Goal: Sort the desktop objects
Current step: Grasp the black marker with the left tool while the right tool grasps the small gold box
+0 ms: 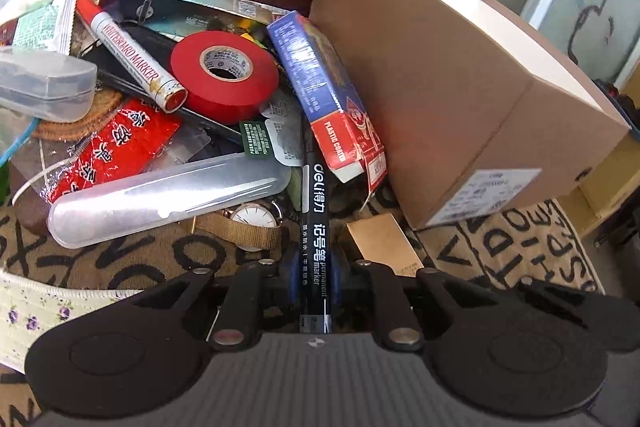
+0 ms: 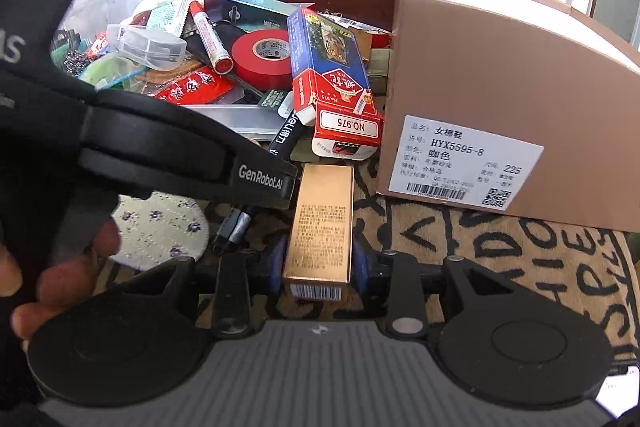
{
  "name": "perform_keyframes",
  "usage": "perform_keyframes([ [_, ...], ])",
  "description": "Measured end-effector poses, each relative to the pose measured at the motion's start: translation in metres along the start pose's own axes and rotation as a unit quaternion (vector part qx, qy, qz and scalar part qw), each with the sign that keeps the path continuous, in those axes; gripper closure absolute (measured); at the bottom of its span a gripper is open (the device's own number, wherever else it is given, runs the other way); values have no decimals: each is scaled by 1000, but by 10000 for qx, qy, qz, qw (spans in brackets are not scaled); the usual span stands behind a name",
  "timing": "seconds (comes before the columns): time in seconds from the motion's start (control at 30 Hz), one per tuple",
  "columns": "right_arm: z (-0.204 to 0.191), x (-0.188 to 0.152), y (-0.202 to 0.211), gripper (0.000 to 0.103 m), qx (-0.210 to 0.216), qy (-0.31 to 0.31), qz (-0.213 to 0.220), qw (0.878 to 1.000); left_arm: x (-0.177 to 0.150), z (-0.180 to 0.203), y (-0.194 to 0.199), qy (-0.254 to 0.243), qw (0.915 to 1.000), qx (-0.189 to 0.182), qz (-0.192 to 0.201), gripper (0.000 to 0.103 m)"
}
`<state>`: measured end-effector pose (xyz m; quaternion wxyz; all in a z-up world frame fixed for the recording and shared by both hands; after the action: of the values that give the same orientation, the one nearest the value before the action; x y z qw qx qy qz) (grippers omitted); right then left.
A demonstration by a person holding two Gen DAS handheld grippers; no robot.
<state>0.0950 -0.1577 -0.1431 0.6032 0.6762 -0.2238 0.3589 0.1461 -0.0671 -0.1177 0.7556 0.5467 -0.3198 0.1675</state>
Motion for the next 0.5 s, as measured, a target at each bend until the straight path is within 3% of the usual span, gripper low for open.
perform_keyframes([
  [0.3,2,10,49,73,455,-95,329,9984,-7,7,61,-228,9987,-350,276,89],
  [0.5,16,44,95,73,574,-109,1059,9927,23,21,108,-199,9932,-655,942,90],
])
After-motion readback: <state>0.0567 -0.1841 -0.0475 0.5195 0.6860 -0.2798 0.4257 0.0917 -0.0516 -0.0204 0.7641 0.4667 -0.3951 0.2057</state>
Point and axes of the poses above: each gripper's, at about its wrist camera, not at the fingertips, and y roughly against the way its jaws point, z to its right, x to its top, the point moved 5 cm from there along -y, roughly the way its jaws point, and after that the axes turned 1 degree about z, right-handed, at the moved point
